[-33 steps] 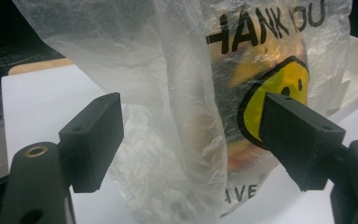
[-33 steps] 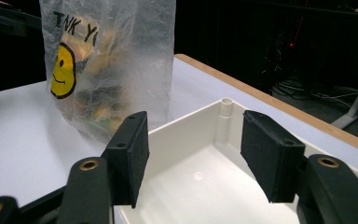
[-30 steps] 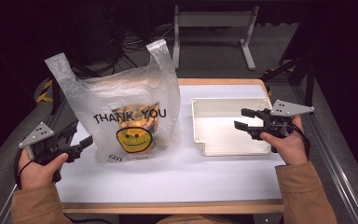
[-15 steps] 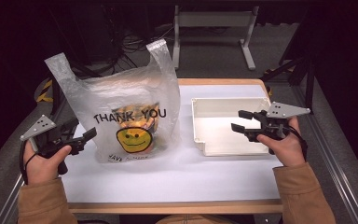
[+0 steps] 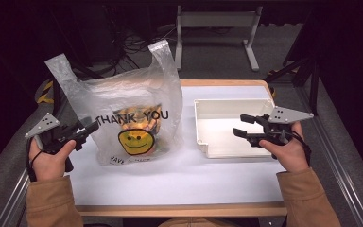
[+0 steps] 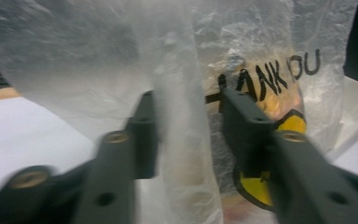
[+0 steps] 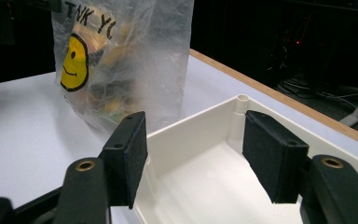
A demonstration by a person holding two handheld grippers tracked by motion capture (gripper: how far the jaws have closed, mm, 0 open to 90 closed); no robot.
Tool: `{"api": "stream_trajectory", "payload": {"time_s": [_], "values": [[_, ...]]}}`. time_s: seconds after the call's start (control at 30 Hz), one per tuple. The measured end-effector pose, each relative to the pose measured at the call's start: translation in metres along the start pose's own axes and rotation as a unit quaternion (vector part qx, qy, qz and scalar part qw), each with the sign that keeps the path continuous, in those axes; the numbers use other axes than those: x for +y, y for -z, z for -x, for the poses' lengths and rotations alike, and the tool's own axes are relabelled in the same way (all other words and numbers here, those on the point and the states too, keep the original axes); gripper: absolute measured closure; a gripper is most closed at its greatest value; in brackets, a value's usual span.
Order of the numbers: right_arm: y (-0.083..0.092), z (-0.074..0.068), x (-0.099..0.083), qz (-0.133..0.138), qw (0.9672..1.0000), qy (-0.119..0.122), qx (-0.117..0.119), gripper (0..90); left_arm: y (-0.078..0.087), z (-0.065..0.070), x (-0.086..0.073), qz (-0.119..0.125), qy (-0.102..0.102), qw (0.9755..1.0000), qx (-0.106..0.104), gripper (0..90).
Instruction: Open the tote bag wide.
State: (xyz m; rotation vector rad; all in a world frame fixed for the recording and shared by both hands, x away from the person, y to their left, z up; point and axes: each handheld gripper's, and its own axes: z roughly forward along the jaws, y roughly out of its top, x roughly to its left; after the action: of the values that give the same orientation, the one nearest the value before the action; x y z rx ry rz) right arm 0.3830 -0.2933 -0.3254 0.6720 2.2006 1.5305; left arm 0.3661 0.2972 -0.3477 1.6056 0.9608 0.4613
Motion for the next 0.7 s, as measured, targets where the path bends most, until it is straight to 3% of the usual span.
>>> {"api": "stream_trajectory", "payload": {"time_s": [0.03,0.07,0.13,0.4,0.7], "values": [[0.0,0.0,0.0,0.0,1.0,0.0,0.0,41.2,0.0,0.0,0.0,0.001,0.0,1.0,-0.003,67.7],[-0.002,-0.003,0.002,0.007,0.9999,-0.003,0.011,41.5,0.0,-0.001,-0.001,0.001,-0.003,1.0,-0.006,81.6],[-0.002,-0.004,0.003,0.009,0.9998,-0.002,0.015,41.5,0.0,-0.001,-0.001,0.001,-0.005,1.0,-0.007,89.1],[-0.01,-0.016,0.01,0.016,0.9992,0.009,0.035,42.2,0.003,0.003,0.001,0.001,-0.019,0.9998,-0.01,89.8],[-0.035,-0.029,0.024,0.016,0.9984,0.009,0.054,42.3,0.006,0.005,0.001,-0.009,-0.021,0.9997,-0.009,89.7]]}}
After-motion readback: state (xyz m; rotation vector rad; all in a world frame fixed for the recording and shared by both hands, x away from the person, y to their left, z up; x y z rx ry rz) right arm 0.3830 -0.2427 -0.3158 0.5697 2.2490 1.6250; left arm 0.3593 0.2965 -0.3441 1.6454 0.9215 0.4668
